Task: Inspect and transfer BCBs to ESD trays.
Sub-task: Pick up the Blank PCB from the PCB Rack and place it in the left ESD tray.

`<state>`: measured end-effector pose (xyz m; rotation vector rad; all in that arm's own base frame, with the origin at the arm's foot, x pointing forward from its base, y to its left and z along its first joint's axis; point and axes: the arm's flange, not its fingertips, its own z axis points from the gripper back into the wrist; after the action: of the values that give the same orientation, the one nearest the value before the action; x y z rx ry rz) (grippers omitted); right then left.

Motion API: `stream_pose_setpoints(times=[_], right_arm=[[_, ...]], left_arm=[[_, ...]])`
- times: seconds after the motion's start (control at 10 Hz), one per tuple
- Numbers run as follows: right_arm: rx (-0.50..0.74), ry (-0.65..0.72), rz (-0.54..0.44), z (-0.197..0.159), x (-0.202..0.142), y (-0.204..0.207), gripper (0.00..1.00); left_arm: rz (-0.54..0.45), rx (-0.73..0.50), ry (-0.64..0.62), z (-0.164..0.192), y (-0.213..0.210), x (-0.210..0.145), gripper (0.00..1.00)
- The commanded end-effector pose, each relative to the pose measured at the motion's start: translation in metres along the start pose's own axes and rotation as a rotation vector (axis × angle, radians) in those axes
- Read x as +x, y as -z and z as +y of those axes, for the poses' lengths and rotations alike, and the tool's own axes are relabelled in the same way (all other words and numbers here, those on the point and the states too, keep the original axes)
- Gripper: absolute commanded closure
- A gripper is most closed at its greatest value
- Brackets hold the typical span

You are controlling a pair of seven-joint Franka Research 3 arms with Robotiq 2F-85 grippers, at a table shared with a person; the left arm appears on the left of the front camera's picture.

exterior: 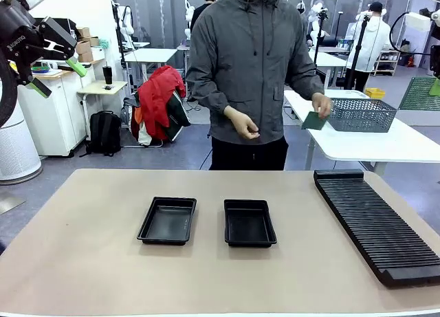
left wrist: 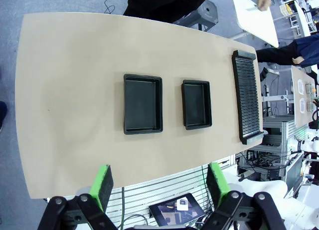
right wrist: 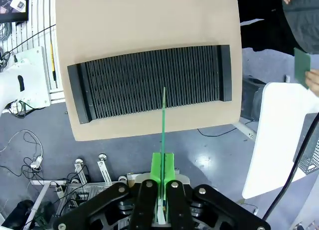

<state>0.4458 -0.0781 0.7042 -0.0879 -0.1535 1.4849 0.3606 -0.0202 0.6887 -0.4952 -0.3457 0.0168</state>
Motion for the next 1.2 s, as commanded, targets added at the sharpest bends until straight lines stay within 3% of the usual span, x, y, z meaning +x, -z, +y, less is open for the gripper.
stream_pose_setpoints(times=[0.0, 0.3, 0.7, 1.1], right_arm=[[-0.005, 0.084, -0.023, 0.025, 0.009, 0.0, 0.98], [0.047, 0.269, -0.073, 0.091, 0.04, 0.006, 0.98], [0.086, 0.309, -0.123, 0.176, 0.064, 0.016, 0.98], [0.133, 0.355, -0.139, 0.207, 0.058, 0.018, 0.98]], left_arm=[[-0.001, -0.001, -0.001, 0.001, 0.001, 0.0, 0.0], [-0.001, -0.001, -0.001, 0.001, 0.001, 0.0, 0.0], [-0.001, -0.001, -0.001, 0.001, 0.001, 0.0, 0.0], [-0.001, -0.001, -0.001, 0.001, 0.001, 0.0, 0.0]])
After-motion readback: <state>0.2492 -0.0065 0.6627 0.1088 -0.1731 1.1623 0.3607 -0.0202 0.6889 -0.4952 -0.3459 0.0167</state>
